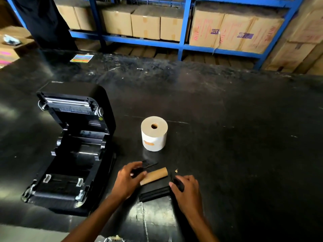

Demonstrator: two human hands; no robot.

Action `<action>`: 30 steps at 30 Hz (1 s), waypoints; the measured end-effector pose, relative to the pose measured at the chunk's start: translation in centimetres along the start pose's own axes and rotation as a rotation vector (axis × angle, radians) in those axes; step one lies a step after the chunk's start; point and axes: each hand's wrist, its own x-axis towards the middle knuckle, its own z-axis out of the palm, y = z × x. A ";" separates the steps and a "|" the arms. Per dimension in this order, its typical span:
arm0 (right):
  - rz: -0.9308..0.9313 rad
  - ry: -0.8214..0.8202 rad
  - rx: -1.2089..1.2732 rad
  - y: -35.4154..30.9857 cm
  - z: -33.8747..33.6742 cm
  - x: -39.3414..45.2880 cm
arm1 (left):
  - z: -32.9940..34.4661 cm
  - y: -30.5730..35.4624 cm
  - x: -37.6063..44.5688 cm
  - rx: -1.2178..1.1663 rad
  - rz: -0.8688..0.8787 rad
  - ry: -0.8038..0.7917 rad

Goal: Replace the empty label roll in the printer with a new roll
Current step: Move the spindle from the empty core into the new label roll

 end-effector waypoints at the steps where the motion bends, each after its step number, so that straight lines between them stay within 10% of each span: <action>1: -0.023 0.011 0.041 -0.5 -0.5 0.8 | -0.1 0.7 0.8 -0.067 -0.043 0.043; 8: -0.277 -0.094 -0.005 -10.0 -1.8 10.9 | 0.0 6.4 7.1 -0.510 -0.355 -0.125; 19: -0.346 -0.187 -0.231 -10.9 1.0 14.4 | -0.8 5.4 8.7 -0.476 -0.486 -0.089; 30: 0.146 -0.181 0.699 -10.5 -4.1 11.4 | -0.3 8.4 6.5 -0.631 -0.489 -0.044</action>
